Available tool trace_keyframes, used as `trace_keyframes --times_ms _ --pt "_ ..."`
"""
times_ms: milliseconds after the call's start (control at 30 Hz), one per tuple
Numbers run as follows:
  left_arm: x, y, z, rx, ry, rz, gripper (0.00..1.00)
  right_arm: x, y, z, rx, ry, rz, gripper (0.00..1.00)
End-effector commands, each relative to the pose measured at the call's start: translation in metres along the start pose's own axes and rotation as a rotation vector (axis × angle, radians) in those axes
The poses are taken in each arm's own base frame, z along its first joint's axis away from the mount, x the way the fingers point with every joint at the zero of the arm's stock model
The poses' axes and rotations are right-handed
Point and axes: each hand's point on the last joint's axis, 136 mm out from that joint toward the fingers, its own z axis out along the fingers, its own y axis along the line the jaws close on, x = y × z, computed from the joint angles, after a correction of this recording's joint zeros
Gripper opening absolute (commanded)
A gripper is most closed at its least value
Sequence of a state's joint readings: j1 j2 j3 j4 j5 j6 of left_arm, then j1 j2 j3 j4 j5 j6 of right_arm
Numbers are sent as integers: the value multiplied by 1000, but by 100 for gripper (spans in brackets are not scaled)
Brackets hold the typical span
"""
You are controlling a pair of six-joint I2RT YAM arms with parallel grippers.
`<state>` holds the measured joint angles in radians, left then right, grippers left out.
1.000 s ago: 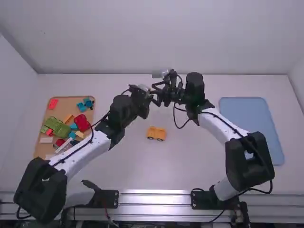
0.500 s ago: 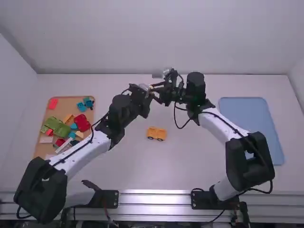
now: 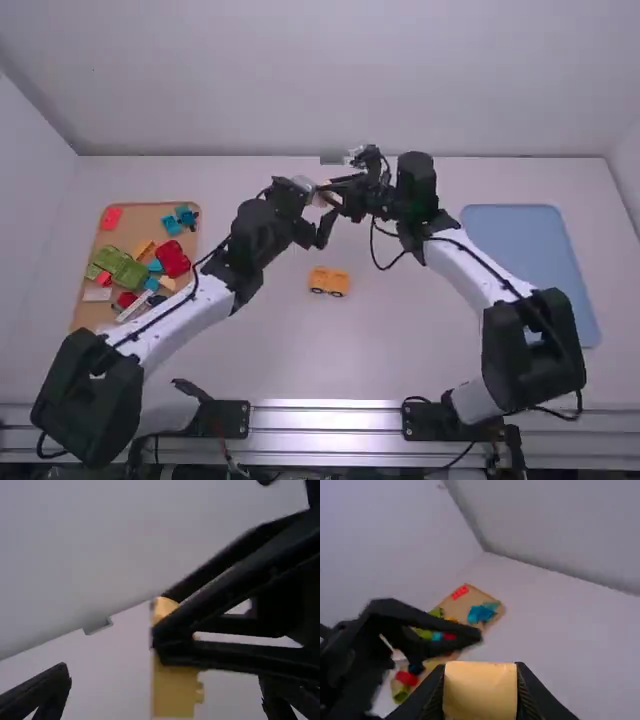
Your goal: Assemble lego blocks to make yellow taxi
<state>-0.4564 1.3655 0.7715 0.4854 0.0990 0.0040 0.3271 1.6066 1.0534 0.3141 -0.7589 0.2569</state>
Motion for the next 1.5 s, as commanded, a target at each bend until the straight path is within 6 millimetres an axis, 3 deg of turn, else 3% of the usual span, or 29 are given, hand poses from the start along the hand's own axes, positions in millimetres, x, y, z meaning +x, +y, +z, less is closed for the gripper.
trace_keyframes --times_ms 0,100,167,200,400,467,500,567,600,633,800,933,1100,1333,1467 --pt "-15 2 -2 -12 -30 -12 99 -34 -12 -33 252 -61 -99 24" --pt "-14 4 -2 -19 -23 -14 99 -29 -18 -61 474 28 -99 23" --pt "-14 3 -2 -18 -25 -5 99 -15 -14 -82 617 132 -69 16" --pt "-14 4 -2 -24 -25 -2 99 -12 -14 -84 630 149 -63 16" --pt "-21 47 -11 -281 -45 -9 99 55 -24 -106 829 384 154 17" --pt "-22 53 -15 -318 -47 -10 99 69 -29 -108 857 429 206 17" --pt "-24 59 -23 -358 -43 -11 99 92 -37 -109 886 503 280 17" --pt "-28 60 -30 -373 -45 -11 99 112 -47 -113 931 564 361 17" --pt "-28 60 -30 -373 -45 -11 99 112 -47 -113 931 564 361 17" --pt "-35 60 -36 -372 -58 -7 99 131 -57 -113 964 618 427 17" --pt "-49 59 -49 -376 -79 49 99 170 -76 -99 952 725 541 16" --pt "-49 64 -53 -404 -75 46 99 193 -98 -97 1028 711 669 1" --pt "-46 72 -56 -449 -62 44 99 217 -111 -101 1071 657 871 0" --pt "-43 69 -55 -441 -50 44 99 246 -118 -115 1266 327 1534 0" --pt "-39 69 -55 -441 -34 46 99 256 -113 -112 1256 254 1750 0"
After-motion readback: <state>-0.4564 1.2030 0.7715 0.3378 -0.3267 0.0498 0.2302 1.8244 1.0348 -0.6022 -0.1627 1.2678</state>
